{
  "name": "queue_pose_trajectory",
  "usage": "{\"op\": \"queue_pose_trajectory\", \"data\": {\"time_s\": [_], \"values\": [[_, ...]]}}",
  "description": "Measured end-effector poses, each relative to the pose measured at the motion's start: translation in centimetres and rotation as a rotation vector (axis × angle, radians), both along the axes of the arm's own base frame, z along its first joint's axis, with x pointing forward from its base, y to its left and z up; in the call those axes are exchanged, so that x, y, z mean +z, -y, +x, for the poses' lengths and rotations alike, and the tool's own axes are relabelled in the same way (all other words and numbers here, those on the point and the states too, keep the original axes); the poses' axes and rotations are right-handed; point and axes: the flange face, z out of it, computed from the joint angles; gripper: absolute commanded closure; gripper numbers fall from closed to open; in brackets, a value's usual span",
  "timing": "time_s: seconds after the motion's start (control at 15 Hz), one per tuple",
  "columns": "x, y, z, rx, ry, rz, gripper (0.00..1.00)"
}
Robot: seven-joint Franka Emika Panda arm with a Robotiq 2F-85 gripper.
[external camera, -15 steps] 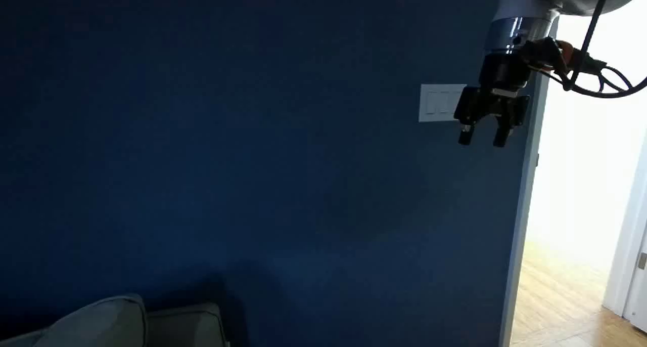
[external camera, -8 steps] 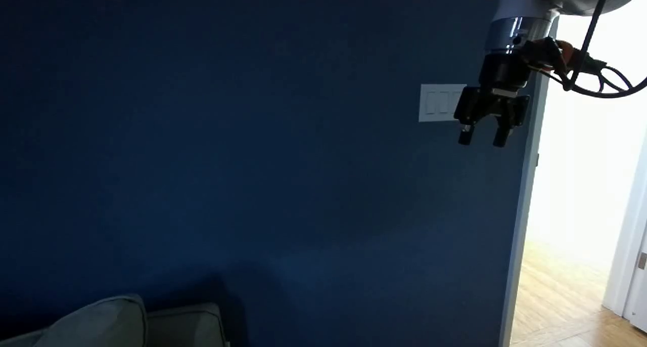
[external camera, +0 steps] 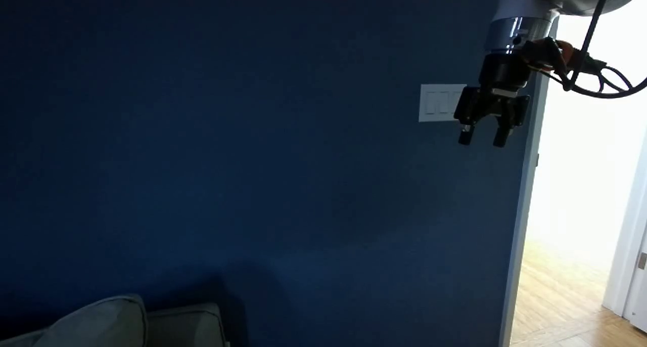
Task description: Flip the middle and left light switch on the wall
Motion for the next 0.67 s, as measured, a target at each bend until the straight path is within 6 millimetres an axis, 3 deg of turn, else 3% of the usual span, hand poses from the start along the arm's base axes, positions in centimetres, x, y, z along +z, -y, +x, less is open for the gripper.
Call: {"op": "queue_pose_trajectory", "data": {"time_s": [0.47,0.67], "values": [[0.1,0.1,0.0,0.000,0.003,0.000,0.00],[1.1,1.4,0.4,0.009,0.028,0.004,0.00]]}}
